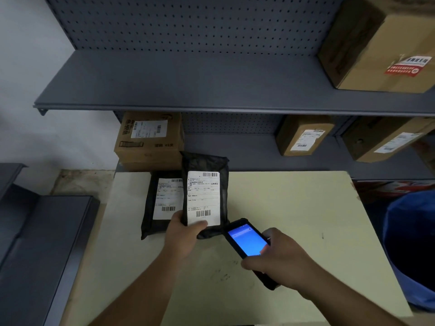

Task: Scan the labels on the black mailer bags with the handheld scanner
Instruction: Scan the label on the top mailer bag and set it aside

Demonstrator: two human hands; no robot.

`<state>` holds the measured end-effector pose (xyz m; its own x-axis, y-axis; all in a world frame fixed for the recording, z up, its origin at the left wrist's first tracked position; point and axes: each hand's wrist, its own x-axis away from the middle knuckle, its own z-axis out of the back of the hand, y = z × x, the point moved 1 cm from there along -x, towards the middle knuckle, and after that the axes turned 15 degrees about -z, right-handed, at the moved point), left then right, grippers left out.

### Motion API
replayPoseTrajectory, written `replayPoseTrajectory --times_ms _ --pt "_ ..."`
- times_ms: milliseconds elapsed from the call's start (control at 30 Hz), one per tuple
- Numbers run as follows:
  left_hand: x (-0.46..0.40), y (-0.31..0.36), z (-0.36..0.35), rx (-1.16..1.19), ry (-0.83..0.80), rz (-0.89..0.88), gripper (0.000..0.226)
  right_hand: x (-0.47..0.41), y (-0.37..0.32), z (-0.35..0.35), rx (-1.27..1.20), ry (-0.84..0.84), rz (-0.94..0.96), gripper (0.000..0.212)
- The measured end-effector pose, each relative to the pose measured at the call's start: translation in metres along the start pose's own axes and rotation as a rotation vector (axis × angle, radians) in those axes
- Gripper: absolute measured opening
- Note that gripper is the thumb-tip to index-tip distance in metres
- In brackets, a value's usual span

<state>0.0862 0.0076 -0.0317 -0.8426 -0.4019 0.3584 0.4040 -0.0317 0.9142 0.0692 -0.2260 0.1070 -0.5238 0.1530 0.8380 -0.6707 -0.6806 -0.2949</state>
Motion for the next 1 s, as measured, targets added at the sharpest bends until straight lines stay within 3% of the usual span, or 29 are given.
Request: replayPoseTrajectory --times_ms 233,767,1000 --pt "0.009 0.006 -0.009 0.038 0.027 -0.031 0.054 0.012 -0.014 0.000 -0.012 -0.084 -0.022 0.052" --pt "0.015 -0.004 -0.011 0.084 0.031 -0.041 0.044 0.017 -0.021 -0.001 0.010 -0.103 -0.041 0.047" --pt "0.017 -0.007 -0.009 0.103 0.028 -0.040 0.050 0.013 -0.021 -0.005 0.006 -0.106 -0.050 0.050"
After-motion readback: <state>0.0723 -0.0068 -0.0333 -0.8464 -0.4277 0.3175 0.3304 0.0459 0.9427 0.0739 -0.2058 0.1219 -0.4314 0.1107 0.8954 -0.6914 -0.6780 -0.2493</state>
